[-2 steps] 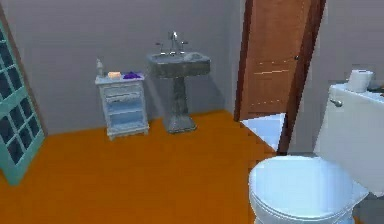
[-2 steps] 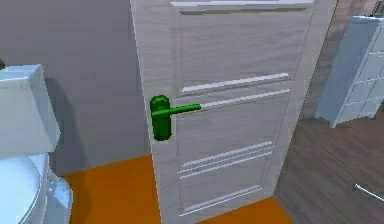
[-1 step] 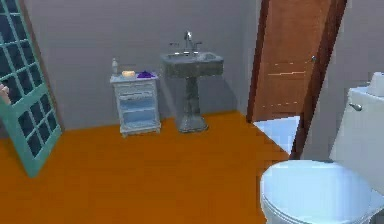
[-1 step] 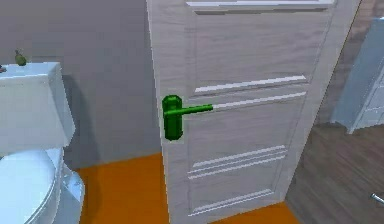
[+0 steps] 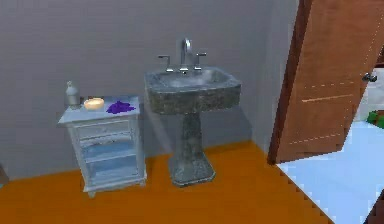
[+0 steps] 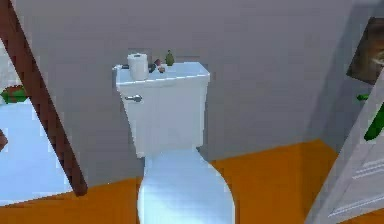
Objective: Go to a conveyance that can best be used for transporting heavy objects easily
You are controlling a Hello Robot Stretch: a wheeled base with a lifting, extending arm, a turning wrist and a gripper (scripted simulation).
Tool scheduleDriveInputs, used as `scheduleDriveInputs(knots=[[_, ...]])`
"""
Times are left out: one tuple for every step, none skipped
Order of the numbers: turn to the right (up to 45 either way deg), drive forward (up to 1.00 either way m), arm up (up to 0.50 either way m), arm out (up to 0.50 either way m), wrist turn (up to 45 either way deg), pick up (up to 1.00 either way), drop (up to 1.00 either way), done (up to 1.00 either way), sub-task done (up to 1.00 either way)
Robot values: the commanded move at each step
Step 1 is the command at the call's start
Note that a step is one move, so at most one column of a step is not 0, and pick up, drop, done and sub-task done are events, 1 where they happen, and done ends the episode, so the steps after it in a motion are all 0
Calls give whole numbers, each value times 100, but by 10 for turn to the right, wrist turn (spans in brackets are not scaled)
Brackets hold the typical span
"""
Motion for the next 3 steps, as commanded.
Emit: scheduleDriveInputs(knots=[[-450, 0, 0, 0, 0, 0, 0, 0, 0], [-90, 0, 0, 0, 0, 0, 0, 0, 0], [0, 25, 0, 0, 0, 0, 0, 0, 0]])
